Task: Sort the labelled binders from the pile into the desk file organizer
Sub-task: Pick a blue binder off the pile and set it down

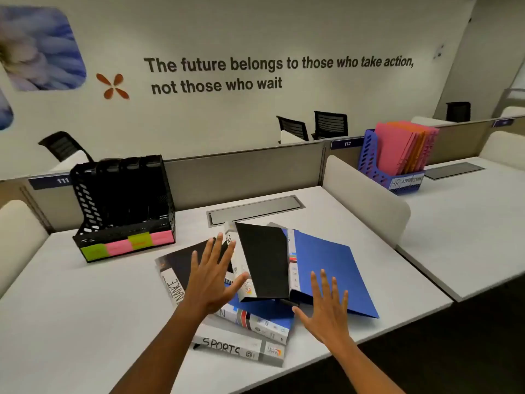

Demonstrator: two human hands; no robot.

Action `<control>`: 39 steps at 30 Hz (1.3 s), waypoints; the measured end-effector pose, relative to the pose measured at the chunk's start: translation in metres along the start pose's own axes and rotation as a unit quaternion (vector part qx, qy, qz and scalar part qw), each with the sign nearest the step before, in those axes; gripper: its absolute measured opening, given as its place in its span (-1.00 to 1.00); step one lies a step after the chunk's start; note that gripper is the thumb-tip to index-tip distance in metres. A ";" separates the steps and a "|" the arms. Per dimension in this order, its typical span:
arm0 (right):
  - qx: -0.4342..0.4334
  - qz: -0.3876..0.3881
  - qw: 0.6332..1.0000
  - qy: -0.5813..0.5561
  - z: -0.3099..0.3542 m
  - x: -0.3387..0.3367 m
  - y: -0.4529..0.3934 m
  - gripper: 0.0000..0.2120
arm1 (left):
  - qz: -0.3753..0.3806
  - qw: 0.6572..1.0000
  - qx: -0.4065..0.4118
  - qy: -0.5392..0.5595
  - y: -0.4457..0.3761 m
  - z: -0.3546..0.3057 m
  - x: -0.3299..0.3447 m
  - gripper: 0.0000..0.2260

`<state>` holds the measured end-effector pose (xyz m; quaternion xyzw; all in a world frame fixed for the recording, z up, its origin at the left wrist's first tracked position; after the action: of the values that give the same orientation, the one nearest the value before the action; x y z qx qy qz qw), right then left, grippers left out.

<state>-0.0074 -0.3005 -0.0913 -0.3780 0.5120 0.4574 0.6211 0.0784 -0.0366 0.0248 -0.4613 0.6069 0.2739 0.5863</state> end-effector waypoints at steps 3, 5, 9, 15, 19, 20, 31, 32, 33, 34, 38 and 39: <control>0.001 0.005 1.000 0.014 -0.014 0.008 -0.015 0.00 | 0.015 1.000 -0.010 -0.011 -0.022 -0.010 0.007 -0.22; -0.006 0.013 1.000 0.014 -0.023 0.016 -0.027 0.01 | 0.028 0.999 -0.020 0.005 -0.037 -0.015 0.018 -0.22; -0.027 0.045 0.998 0.024 -0.030 0.032 -0.047 -0.08 | 0.080 0.996 -0.036 0.032 -0.059 -0.027 0.046 -0.24; -0.035 0.070 0.997 -0.010 -0.037 0.051 -0.058 -0.19 | 0.152 0.978 -0.076 0.118 -0.082 -0.040 0.085 -0.33; -0.062 0.007 0.998 -0.027 -0.035 0.033 -0.055 -0.14 | 0.157 0.966 -0.106 0.178 -0.097 -0.053 0.103 -0.39; -0.071 -0.007 0.997 -0.026 -0.036 0.030 -0.054 -0.15 | 0.158 0.961 -0.114 0.196 -0.101 -0.058 0.108 -0.39; -0.104 -0.125 0.980 -0.117 -0.068 0.003 -0.043 -0.18 | 0.237 0.789 -0.223 0.522 -0.121 -0.133 0.157 -0.36; -0.106 -0.129 0.978 -0.127 -0.071 0.001 -0.043 -0.19 | 0.250 0.768 -0.220 0.547 -0.121 -0.144 0.160 -0.40; -0.108 -0.127 0.976 -0.139 -0.072 0.001 -0.043 -0.19 | 0.260 0.750 -0.219 0.567 -0.120 -0.154 0.163 -0.44; -0.109 -0.125 0.974 -0.153 -0.073 0.000 -0.043 -0.19 | 0.264 0.737 -0.221 0.581 -0.119 -0.162 0.165 -0.48; -0.125 -0.122 0.963 -0.205 -0.076 -0.007 -0.044 -0.13 | 0.235 0.722 -0.243 0.603 -0.123 -0.175 0.164 -0.62; -0.130 -0.123 0.960 -0.217 -0.076 -0.009 -0.045 -0.12 | 0.226 0.723 -0.243 0.606 -0.125 -0.175 0.161 -0.64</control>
<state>0.0133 -0.3871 -0.0968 -0.4069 0.2505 0.5114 0.7143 0.1263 -0.2804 -0.0765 -0.5047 0.8318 0.1990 -0.1177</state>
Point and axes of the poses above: each hand's wrist, its own y-axis away from the middle knuckle, its own x-axis out of the palm, z = x × y, the point moved 9 cm from there along -y, towards the middle knuckle, and after that the axes turned 4 degrees about z, right-handed, at the moved point
